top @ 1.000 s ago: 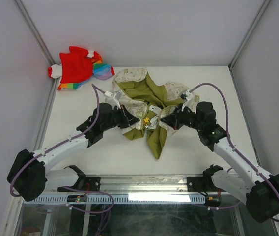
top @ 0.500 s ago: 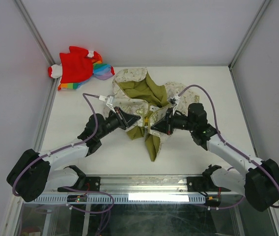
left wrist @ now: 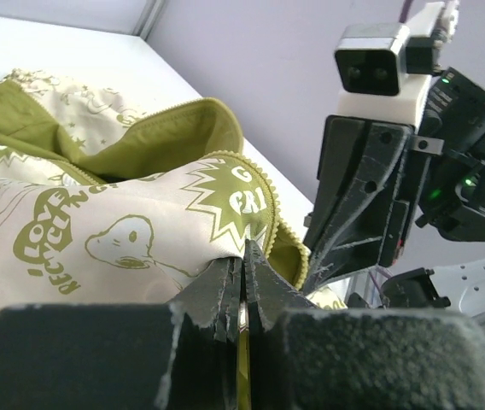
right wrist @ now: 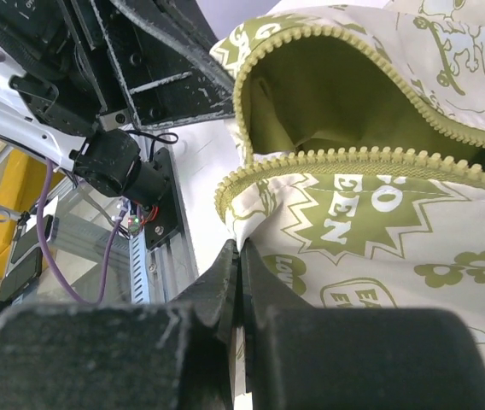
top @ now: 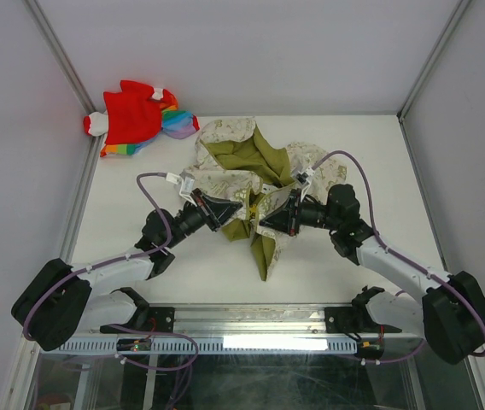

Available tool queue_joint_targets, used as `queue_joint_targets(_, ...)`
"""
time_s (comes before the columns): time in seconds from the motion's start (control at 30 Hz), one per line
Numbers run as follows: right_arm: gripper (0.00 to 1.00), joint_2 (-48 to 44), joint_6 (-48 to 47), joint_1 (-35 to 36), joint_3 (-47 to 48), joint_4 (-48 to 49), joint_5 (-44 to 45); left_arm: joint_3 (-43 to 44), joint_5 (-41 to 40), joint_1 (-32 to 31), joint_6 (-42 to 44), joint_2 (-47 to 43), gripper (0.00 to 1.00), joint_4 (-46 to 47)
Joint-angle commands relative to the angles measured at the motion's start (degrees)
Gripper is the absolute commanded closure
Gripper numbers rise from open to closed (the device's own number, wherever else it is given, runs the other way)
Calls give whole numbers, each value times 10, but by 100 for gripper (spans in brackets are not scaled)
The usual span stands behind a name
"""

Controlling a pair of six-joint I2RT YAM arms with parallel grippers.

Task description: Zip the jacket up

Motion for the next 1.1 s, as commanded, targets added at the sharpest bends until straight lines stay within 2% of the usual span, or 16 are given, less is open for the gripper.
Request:
queue_joint_targets(0.0, 100, 2, 20, 4, -2, 77, -6, -6, 16, -10, 38, -16, 100, 90)
queue_joint_targets(1.07, 100, 20, 57, 5, -13, 144, -10, -14, 16, -19, 36, -11, 100, 111)
